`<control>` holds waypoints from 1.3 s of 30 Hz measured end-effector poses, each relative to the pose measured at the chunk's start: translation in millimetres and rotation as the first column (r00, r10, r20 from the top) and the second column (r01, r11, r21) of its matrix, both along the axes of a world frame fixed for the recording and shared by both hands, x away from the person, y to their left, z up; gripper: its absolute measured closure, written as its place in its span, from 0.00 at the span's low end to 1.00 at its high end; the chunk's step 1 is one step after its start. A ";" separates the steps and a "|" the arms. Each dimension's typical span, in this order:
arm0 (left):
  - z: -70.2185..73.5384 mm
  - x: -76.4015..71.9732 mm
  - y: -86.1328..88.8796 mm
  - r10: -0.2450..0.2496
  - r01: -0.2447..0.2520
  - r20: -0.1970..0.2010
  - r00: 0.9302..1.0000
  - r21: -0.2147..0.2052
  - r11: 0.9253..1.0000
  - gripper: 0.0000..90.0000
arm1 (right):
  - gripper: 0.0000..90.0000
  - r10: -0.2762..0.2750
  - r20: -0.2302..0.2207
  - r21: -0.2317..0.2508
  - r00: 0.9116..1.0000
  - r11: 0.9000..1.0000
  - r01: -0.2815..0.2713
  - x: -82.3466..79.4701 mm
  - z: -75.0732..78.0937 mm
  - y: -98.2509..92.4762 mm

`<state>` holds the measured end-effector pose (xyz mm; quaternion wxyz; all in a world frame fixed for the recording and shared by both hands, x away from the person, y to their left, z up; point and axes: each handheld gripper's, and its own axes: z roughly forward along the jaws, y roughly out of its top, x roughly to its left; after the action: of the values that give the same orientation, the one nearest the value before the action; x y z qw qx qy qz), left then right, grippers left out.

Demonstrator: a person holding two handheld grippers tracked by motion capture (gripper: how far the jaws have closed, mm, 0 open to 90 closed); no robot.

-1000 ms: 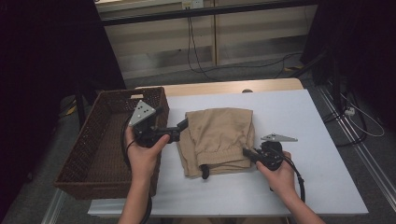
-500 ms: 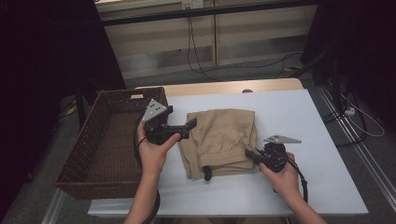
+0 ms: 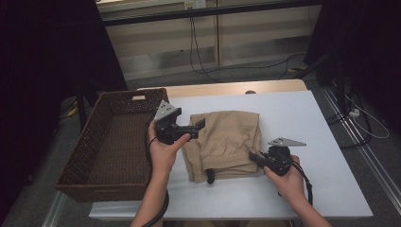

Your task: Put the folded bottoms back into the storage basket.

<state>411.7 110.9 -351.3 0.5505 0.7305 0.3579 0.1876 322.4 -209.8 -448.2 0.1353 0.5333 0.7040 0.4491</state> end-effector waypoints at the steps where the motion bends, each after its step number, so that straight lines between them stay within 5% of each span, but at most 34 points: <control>1: -2.5 2.1 -1.6 -0.005 0.005 -0.006 1.000 0.008 1.000 0.00 | 0.86 0.001 0.002 0.001 1.000 1.000 -0.001 -0.1 0.2 -0.2; 15: -19.5 16.8 -8.2 0.019 -0.018 -0.037 0.999 0.032 0.999 0.00 | 0.86 0.009 0.012 0.002 1.000 1.000 -0.009 -1.2 2.0 -4.1; 22: -27.3 26.0 -9.0 0.030 -0.030 -0.038 0.999 0.009 1.000 0.00 | 0.86 0.011 0.014 0.001 1.000 1.000 -0.011 -1.8 2.5 -4.7; 39: -59.4 52.3 -16.5 0.085 -0.079 -0.136 0.987 0.051 0.996 0.00 | 0.86 0.014 0.016 -0.004 1.000 1.000 -0.013 -4.4 3.3 -7.1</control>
<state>464.0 94.4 -410.6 0.4994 0.7388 0.4206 0.1671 318.0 -216.9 -444.9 0.1391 0.5246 0.7074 0.4528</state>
